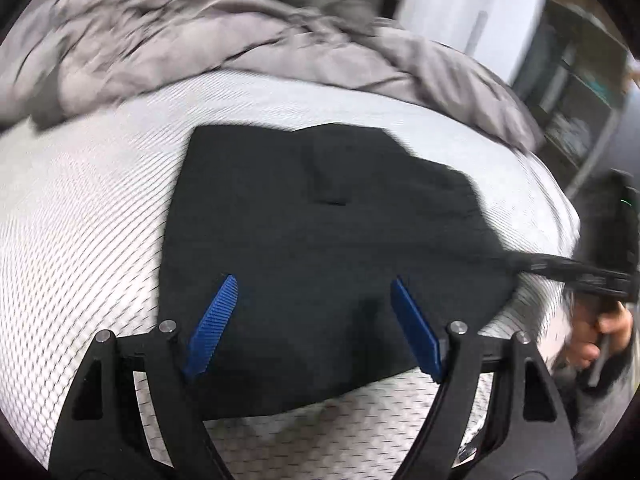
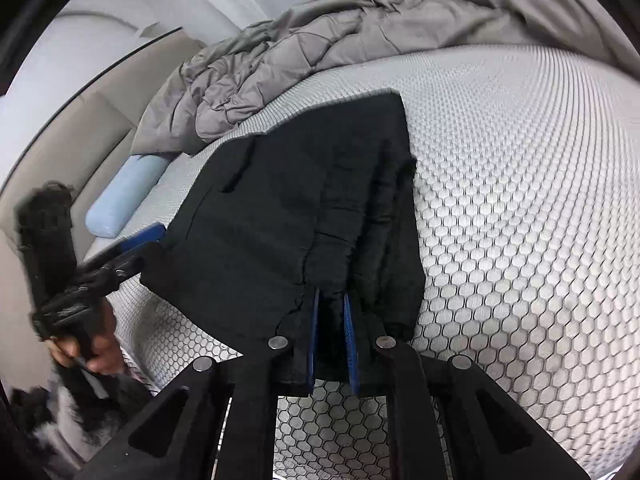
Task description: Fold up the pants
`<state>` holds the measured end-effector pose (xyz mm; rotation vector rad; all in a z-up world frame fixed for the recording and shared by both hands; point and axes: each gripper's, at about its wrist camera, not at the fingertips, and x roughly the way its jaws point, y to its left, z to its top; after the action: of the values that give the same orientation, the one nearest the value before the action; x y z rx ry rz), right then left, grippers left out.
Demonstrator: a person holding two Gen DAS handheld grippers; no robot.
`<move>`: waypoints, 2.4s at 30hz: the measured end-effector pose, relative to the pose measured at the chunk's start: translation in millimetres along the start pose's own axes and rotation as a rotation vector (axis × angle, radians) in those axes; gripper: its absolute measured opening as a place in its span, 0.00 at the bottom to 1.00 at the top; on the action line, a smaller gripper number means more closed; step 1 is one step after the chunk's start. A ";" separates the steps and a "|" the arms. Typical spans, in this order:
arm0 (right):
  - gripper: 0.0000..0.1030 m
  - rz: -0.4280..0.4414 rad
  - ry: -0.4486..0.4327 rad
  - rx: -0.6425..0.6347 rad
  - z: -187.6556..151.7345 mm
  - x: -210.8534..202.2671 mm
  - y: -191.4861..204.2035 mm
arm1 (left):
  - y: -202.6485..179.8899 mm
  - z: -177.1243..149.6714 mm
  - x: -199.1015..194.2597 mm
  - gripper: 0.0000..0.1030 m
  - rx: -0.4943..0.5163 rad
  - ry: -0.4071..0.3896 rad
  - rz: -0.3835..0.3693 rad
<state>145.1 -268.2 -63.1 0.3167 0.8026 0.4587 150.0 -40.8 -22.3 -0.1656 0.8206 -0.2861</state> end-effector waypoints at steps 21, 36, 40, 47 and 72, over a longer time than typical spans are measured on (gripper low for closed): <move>0.42 -0.127 -0.075 0.070 38.2 33.9 -24.2 | 71.7 -23.4 0.5 0.53 -0.103 0.079 0.005; 0.44 -0.120 0.029 -0.360 8.0 82.2 84.3 | -22.6 -19.6 35.3 0.58 0.249 0.057 0.020; 0.43 -0.263 0.068 -0.468 2.7 98.4 79.4 | -15.4 -30.6 31.1 0.58 0.283 0.071 0.005; 0.42 -0.382 -0.015 -0.492 -11.2 72.3 65.5 | -4.8 -31.6 12.5 0.58 0.255 0.038 0.004; 0.45 -0.216 -0.007 -0.343 43.0 113.6 87.0 | 14.2 29.3 41.0 0.53 0.086 0.048 -0.002</move>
<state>222.4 -140.4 -66.5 -0.0859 0.7275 0.3834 200.7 -39.2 -34.8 -0.0795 0.8541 -0.3275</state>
